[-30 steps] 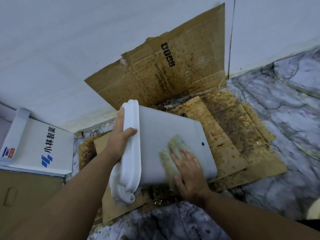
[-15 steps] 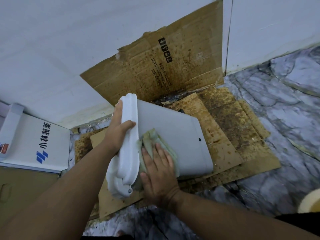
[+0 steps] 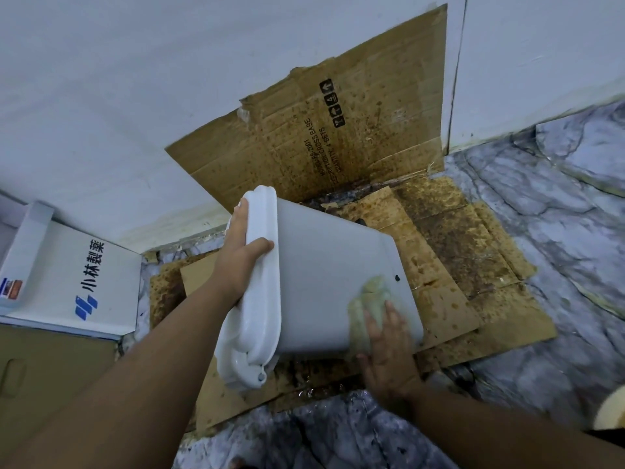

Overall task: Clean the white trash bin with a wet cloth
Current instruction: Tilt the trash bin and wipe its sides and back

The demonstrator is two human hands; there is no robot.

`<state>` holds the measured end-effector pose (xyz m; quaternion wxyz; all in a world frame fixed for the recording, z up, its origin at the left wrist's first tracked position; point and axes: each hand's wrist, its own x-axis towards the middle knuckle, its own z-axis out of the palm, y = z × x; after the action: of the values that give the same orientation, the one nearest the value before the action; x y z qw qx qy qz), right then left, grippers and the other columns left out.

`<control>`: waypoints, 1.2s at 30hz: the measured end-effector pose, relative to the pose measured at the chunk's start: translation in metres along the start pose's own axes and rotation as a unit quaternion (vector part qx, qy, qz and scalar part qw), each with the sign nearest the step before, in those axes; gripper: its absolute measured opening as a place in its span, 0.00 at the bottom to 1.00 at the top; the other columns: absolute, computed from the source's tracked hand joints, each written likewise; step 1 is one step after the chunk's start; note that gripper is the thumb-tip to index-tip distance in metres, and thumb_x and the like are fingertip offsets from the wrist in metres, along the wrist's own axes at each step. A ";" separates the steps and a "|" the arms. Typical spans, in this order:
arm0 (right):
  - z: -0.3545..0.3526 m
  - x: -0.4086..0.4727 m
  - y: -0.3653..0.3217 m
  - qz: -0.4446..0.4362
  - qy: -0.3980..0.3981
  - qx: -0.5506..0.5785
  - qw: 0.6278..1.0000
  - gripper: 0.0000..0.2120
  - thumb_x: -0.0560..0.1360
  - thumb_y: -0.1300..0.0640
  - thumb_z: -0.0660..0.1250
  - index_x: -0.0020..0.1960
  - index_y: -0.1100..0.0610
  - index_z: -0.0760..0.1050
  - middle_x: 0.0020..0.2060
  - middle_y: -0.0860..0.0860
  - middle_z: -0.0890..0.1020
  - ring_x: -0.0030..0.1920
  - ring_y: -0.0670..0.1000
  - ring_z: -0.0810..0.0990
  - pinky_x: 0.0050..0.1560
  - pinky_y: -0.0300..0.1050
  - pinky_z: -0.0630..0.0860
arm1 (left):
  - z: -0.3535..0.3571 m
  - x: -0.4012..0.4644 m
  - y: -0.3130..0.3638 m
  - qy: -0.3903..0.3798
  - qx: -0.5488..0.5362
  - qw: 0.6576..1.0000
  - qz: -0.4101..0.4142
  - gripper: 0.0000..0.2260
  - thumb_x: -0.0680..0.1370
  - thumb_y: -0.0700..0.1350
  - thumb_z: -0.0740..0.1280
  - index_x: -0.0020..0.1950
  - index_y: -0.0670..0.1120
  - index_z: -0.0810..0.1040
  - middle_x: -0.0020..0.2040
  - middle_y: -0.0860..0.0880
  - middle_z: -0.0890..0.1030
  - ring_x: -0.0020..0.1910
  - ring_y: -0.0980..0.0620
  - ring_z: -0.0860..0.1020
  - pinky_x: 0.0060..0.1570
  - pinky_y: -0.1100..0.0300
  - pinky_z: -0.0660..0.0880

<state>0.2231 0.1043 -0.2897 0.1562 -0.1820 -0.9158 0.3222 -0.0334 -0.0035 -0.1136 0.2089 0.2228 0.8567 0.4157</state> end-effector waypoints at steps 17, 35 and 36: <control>-0.014 0.011 0.068 0.068 -0.036 0.043 0.996 0.31 0.80 0.37 0.46 0.80 0.48 0.53 0.78 0.52 0.57 0.79 0.60 0.55 0.75 0.62 0.58 | -0.006 -0.012 -0.007 -0.014 -0.014 1.000 0.001 0.44 0.67 0.62 0.65 0.81 0.67 0.48 0.82 0.61 0.54 0.79 0.50 0.59 0.76 0.38 0.60; 0.000 0.084 -0.067 -0.179 -0.061 0.065 0.980 0.33 0.78 0.41 0.54 0.81 0.43 0.49 0.80 0.50 0.57 0.81 0.54 0.50 0.79 0.56 0.49 | -0.013 -0.013 -0.022 -0.010 -0.036 0.999 -0.016 0.41 0.72 0.55 0.65 0.81 0.68 0.49 0.81 0.65 0.54 0.79 0.54 0.59 0.75 0.46 0.61; 0.000 0.089 -0.054 -0.180 -0.076 0.055 0.979 0.33 0.78 0.40 0.54 0.81 0.41 0.49 0.80 0.50 0.56 0.81 0.53 0.49 0.79 0.54 0.47 | -0.014 -0.014 -0.024 -0.008 -0.040 0.999 -0.020 0.41 0.72 0.54 0.65 0.81 0.68 0.48 0.81 0.64 0.54 0.79 0.53 0.60 0.75 0.46 0.61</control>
<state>0.1322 0.1041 -0.2398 0.1514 0.0198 -0.9237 0.3513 -0.0344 -0.0334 -0.1223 0.2332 0.2004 0.8420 0.4434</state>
